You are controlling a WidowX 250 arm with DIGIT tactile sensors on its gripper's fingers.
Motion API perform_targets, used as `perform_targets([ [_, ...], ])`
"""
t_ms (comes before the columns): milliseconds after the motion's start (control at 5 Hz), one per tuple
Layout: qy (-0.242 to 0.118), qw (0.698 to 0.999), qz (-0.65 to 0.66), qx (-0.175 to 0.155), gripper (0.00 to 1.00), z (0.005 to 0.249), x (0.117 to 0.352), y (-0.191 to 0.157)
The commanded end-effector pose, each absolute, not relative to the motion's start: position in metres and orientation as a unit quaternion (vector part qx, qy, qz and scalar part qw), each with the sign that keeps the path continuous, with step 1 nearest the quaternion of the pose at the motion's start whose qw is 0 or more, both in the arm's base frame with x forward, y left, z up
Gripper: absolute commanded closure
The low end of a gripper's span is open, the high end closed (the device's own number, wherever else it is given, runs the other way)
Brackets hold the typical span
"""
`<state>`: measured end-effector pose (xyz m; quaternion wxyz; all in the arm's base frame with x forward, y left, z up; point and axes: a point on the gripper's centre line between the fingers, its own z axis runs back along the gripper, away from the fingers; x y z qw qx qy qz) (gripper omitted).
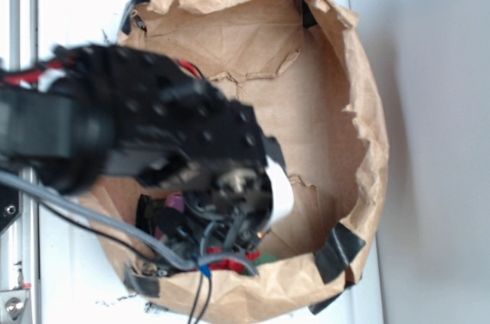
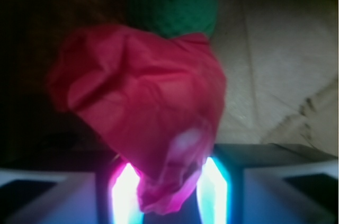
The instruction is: Grab the red paper.
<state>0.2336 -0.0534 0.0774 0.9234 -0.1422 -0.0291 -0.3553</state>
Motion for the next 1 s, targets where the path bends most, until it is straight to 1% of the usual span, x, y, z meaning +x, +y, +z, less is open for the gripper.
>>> perform_targets([
  [0,-0.103,0.942,-0.299,-0.113,1.0,0.16,0.227,-0.006],
  [200,-0.105,0.946,-0.287,-0.11,1.0,0.171,0.232,0.006],
  [400,-0.083,0.98,-0.177,-0.04,1.0,0.187,0.227,0.01],
  [600,-0.065,0.996,-0.054,-0.028,1.0,0.191,0.225,0.025],
  [800,-0.068,0.998,-0.011,-0.006,1.0,0.186,0.232,0.023],
])
